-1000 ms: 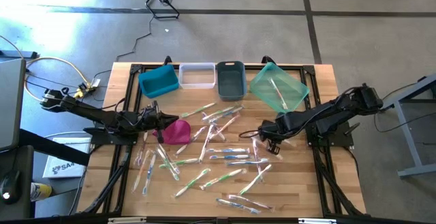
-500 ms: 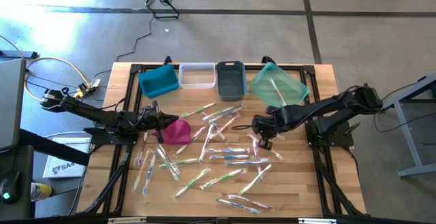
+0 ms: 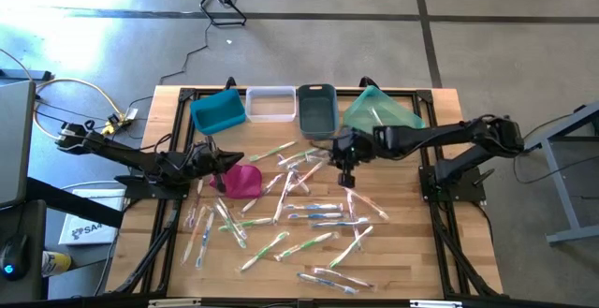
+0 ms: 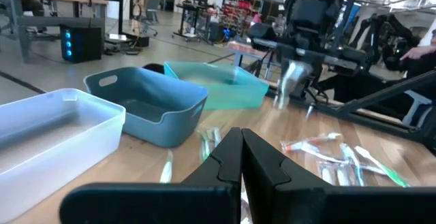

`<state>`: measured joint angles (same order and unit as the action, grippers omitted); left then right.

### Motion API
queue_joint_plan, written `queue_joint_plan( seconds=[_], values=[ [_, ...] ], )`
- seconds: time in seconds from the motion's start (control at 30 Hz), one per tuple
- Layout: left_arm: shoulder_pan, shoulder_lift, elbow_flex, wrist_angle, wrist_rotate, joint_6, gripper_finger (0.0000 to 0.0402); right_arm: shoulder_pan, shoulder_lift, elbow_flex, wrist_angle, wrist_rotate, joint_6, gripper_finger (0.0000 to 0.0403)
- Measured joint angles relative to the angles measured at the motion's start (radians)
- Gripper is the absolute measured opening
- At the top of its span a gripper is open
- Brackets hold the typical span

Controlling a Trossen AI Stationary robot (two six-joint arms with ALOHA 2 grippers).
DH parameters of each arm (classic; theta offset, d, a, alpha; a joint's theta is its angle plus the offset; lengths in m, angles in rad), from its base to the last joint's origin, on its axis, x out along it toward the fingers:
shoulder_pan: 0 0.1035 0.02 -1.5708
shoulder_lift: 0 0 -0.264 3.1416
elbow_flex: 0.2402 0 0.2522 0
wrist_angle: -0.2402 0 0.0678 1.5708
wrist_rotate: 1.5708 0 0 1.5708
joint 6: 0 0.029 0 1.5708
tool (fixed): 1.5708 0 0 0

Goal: Pick & Place Toothbrushes
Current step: Put the green toothbrush into the dark blue bin

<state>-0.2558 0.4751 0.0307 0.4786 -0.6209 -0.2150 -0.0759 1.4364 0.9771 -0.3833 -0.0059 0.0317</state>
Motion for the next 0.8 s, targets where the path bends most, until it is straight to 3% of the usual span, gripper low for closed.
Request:
queue_joint_plan(
  seconds=[0.2, 0.33, 0.63, 0.8],
  values=[
    [0.0, 0.0, 0.003, 0.0, 0.0, -0.011, 0.0, -0.048, 0.0, 0.0, 0.167, -0.016, -0.077, 0.0015],
    [0.0, 0.0, 0.005, 0.0, -0.002, 0.005, 0.0, -0.074, 0.0, 0.0, 0.286, 0.031, -0.116, 0.0015],
    [0.0, 0.0, 0.005, -0.006, -0.003, 0.007, 0.0, -0.133, 0.016, 0.0, 0.595, 0.059, -0.111, 0.0015],
    [0.0, 0.0, 0.006, -0.011, -0.003, 0.008, 0.0, -0.148, 0.068, 0.0, 0.694, 0.149, -0.082, 0.0015]
  ],
)
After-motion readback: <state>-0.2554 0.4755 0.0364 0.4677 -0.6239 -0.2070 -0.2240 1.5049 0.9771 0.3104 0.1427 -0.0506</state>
